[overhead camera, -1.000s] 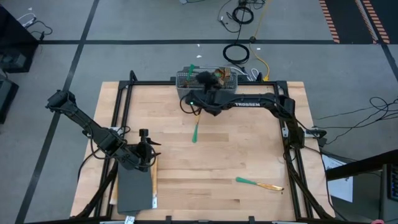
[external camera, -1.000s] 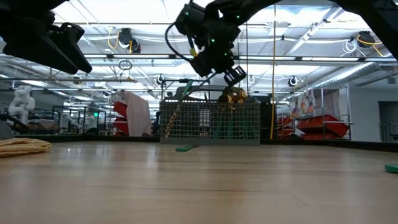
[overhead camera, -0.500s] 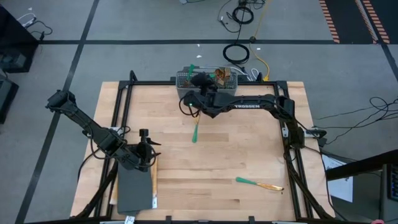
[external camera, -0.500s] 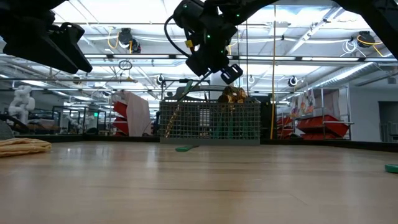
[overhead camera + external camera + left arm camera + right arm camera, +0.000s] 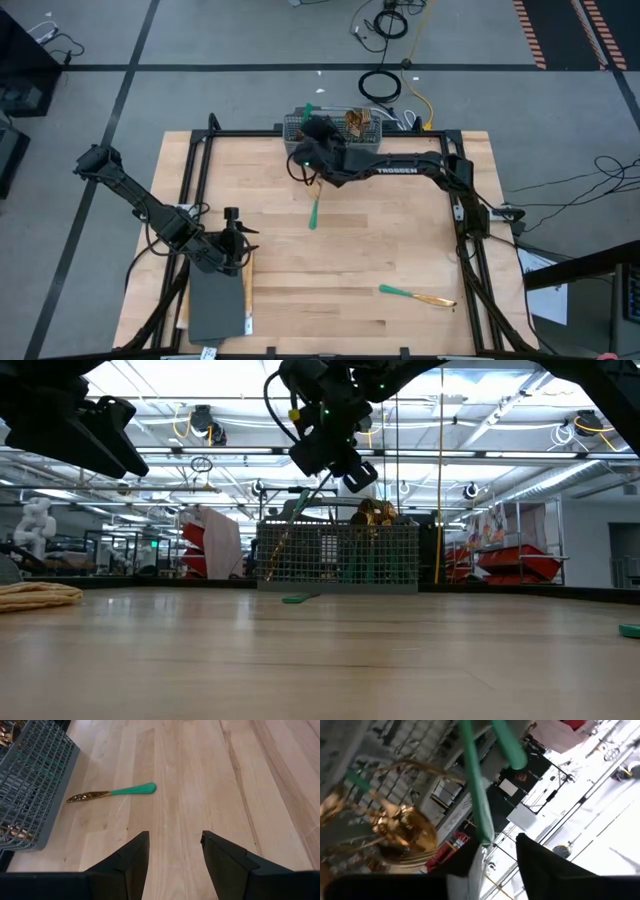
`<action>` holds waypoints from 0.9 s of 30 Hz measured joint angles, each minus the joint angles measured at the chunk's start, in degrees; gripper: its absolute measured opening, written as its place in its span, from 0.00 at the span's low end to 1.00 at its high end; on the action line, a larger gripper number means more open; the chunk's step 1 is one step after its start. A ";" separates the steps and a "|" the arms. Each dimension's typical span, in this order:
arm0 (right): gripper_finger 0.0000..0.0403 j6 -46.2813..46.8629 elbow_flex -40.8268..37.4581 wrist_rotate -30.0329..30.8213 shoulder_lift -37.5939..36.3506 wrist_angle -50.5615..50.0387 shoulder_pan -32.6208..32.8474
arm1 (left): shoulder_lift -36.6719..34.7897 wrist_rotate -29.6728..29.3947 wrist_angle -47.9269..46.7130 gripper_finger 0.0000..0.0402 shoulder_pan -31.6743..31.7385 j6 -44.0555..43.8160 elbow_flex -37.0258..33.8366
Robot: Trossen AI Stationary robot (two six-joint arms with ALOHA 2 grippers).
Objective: Sort silverware
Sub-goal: Put the green knife into the gray silverware holder
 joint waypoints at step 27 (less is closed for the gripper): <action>0.40 -0.87 0.02 -6.23 -0.21 33.02 -0.56 | -0.01 -1.69 -0.10 0.47 0.00 0.08 0.00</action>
